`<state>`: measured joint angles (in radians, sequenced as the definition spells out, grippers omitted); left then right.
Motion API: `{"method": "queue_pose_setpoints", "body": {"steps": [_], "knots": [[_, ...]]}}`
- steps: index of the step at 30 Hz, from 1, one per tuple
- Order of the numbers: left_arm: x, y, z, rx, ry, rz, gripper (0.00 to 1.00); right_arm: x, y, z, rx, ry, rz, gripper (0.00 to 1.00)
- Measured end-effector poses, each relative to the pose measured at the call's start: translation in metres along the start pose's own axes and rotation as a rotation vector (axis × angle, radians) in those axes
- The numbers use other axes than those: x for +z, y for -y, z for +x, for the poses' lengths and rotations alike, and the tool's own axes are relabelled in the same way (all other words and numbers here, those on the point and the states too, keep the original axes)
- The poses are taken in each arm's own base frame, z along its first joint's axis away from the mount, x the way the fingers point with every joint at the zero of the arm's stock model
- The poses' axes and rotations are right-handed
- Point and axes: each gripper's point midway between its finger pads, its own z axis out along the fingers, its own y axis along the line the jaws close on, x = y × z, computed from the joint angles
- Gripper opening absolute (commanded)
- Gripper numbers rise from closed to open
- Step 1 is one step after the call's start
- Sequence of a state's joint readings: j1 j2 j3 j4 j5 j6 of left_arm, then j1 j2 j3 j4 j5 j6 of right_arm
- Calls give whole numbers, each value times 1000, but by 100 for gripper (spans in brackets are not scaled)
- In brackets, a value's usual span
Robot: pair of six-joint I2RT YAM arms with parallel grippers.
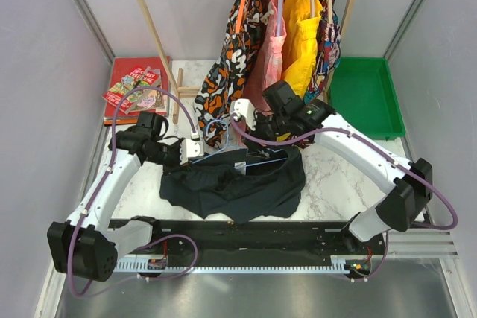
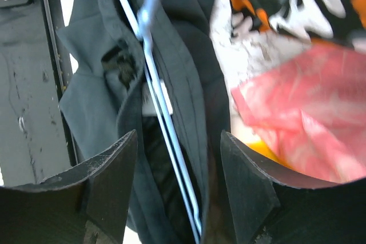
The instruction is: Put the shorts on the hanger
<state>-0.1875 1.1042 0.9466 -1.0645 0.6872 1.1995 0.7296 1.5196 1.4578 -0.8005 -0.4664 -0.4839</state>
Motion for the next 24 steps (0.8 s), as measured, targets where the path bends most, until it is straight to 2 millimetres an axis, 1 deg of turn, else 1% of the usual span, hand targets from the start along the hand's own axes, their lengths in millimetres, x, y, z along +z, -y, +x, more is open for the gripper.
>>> {"method": "queue_pose_setpoints", "body": {"steps": [4,6,7,8,9,10,14,17,20,24], "knots": [[0,0,-1,0,4,0,2,19,-4,-7,-26,11,-20,61],[0,0,-1,1,5,0,2,29,-5,-7,-30,9,-31,52],[0,0,-1,2,5,-1,2,34,-5,-7,-30,7,-35,44],[0,0,-1,3,6,-2,2,37,-4,-6,-31,5,-37,19],[-1,0,-1,4,6,-3,2,39,-3,-5,-29,1,-39,5],[-1,1,-2,3,6,-4,10,42,-2,-6,-23,4,-41,0],[-3,-2,-1,-5,5,-24,31,42,-7,-4,-51,-2,-58,0],[-4,2,-1,-15,9,-14,37,39,-6,-4,-71,-5,-50,0],[-6,2,0,-29,16,-16,40,32,-6,-6,-100,-3,-34,0],[-15,-1,12,-69,9,-42,41,10,-7,-12,-147,13,-2,0]]}}
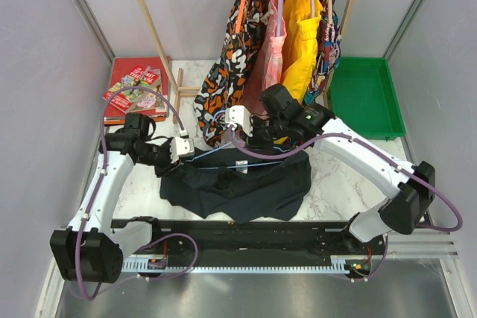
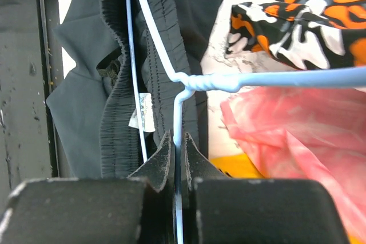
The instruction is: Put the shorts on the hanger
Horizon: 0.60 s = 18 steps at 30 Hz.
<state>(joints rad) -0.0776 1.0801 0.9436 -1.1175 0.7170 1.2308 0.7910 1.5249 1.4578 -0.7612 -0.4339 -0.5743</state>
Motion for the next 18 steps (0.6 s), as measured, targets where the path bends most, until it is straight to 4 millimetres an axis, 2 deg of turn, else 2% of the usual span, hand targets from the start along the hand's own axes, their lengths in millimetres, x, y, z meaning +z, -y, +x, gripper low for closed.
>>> {"method": "queue_pose_setpoints", "body": {"steps": [1,2,5,9,12,15,16,18], "knots": [[-2,-1,3,-5,-3,-5,41,-5,0,-1,-9,2,7,0],[-5,-2,7,-13,-8,-13,47,-10,-1,-2,-18,4,14,0],[-11,-3,13,-33,-16,-25,55,-18,-2,-3,-32,1,25,0],[-22,-8,2,-35,19,-46,61,-26,-1,-8,-29,-2,32,0],[-37,-19,-23,-5,74,-90,73,-36,5,-22,-21,7,57,0],[-56,-30,-54,25,147,-146,76,-46,13,-40,-13,32,85,0],[-65,-33,-68,42,185,-171,75,-52,16,-50,-9,44,96,0],[-75,-34,-84,61,229,-201,72,-59,19,-60,-10,60,108,0]]}}
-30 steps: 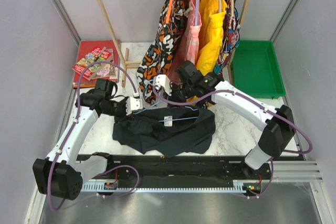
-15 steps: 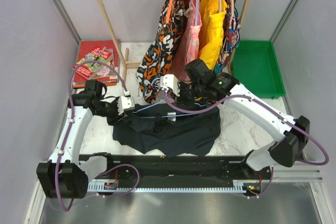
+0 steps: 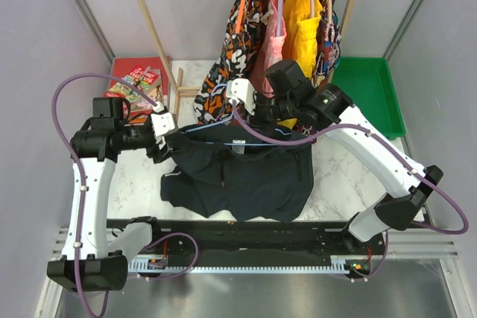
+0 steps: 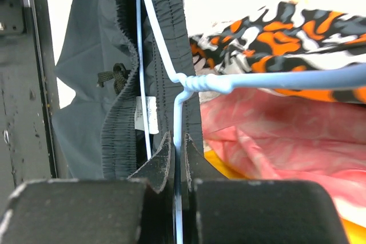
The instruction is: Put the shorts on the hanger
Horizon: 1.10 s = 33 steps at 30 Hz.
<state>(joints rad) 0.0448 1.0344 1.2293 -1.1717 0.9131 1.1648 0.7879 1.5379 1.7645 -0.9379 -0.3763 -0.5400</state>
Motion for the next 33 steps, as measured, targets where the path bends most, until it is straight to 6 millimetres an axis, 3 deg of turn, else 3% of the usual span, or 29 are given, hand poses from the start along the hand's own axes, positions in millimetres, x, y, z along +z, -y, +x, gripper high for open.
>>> {"method": "queue_pose_setpoints", "body": {"steps": [1,4,8,12,14,16,19,22,26,30,33], "knots": [[-3,-1,-10,7,25,-15,70,-4,2,-6,0,10,6,0],[-10,-7,-30,9,71,-45,44,-16,3,-21,-5,38,17,0],[-14,-25,-42,-24,115,-77,33,-33,4,-37,-20,67,30,0],[-15,-33,-40,-77,145,-80,29,-38,2,-35,-33,55,34,0],[-15,-33,-41,-83,158,-75,43,-38,2,-32,-36,49,38,0],[-17,-33,-42,-91,169,-78,64,-39,1,-30,-36,44,38,0],[-21,-37,-40,-112,169,-96,74,-43,-2,-28,-28,32,32,0],[-26,-40,-49,-95,187,-108,74,-47,-1,-34,1,33,42,0],[-45,-54,-82,6,234,-194,74,-47,15,-58,53,71,89,0],[-64,-61,-114,157,281,-304,74,-37,29,-74,133,95,124,0],[-58,-55,-131,251,309,-304,74,-23,34,-72,203,81,137,0]]}}
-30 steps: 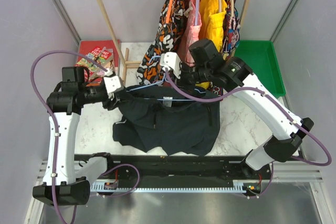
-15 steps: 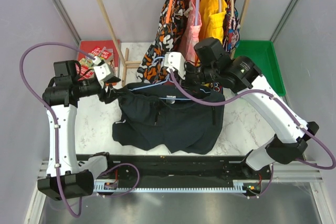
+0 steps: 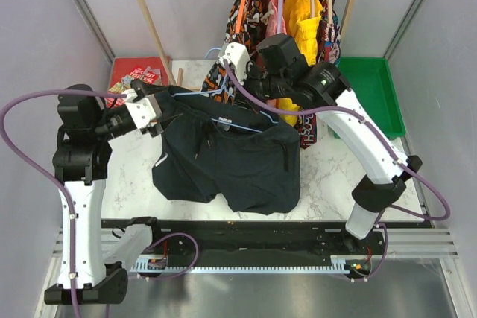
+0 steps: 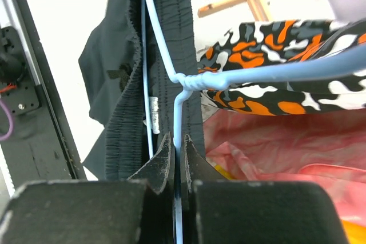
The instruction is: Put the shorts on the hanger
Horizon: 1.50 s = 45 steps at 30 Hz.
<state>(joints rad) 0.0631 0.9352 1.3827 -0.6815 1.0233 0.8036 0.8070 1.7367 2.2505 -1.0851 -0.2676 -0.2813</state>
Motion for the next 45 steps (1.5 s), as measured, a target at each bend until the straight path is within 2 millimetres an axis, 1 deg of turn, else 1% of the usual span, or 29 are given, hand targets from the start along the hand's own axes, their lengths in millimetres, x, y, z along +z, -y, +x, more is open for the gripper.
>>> {"method": "queue_pose_setpoints", "body": {"steps": [2,5,6,8,10,12,13,14,15,16,17,18,19,20,22,23,26,29,33,35,38,39,40,43,44,45], "knots": [[8,2,-5,33,15,7,74,9,1,3,35,-16,11,0],[24,6,-5,49,21,29,72,18,0,5,68,-24,20,0],[30,8,-3,52,20,36,68,20,-2,6,76,-25,19,0],[41,10,2,50,8,49,65,22,-8,3,84,-20,13,0],[54,13,11,46,-13,67,60,25,-17,-2,82,-6,2,0],[64,14,18,43,-33,77,53,27,-27,-8,81,8,-14,0],[66,14,20,44,-38,80,49,28,-29,-9,81,12,-18,0],[69,14,22,52,-46,80,37,28,-33,-11,81,19,-25,0],[71,14,23,57,-49,81,29,29,-36,-13,82,23,-31,0],[73,15,24,65,-53,81,18,29,-38,-14,83,25,-36,0],[74,16,24,74,-53,84,2,30,-41,-15,88,30,-43,0],[75,17,24,89,-51,91,2,30,-41,-17,91,36,-43,0],[75,19,25,94,-50,98,2,31,-41,-18,91,42,-40,2],[75,21,27,94,-59,102,2,31,-39,-19,95,47,-41,11],[76,24,32,89,-65,106,2,32,-39,-16,109,43,-53,18],[77,26,34,83,-66,114,2,34,-40,-13,116,41,-65,23],[76,33,42,68,-68,129,2,38,-42,-6,163,45,-107,29],[75,40,44,58,-56,148,2,33,-40,6,249,48,-183,30],[76,39,42,65,-39,149,2,23,-32,13,364,62,-279,26],[76,39,40,70,-27,151,2,21,-34,18,406,63,-330,17],[77,42,40,64,-20,165,2,19,-47,22,434,59,-406,1],[77,43,41,58,-21,172,2,17,-54,22,439,61,-435,0],[78,45,42,52,-17,182,2,15,-56,22,440,63,-444,0],[80,46,39,52,5,196,2,10,-58,21,454,66,-452,0],[80,46,39,51,8,199,10,10,-58,21,454,68,-452,0],[81,46,39,50,11,201,20,9,-58,20,458,71,-451,0]]}}
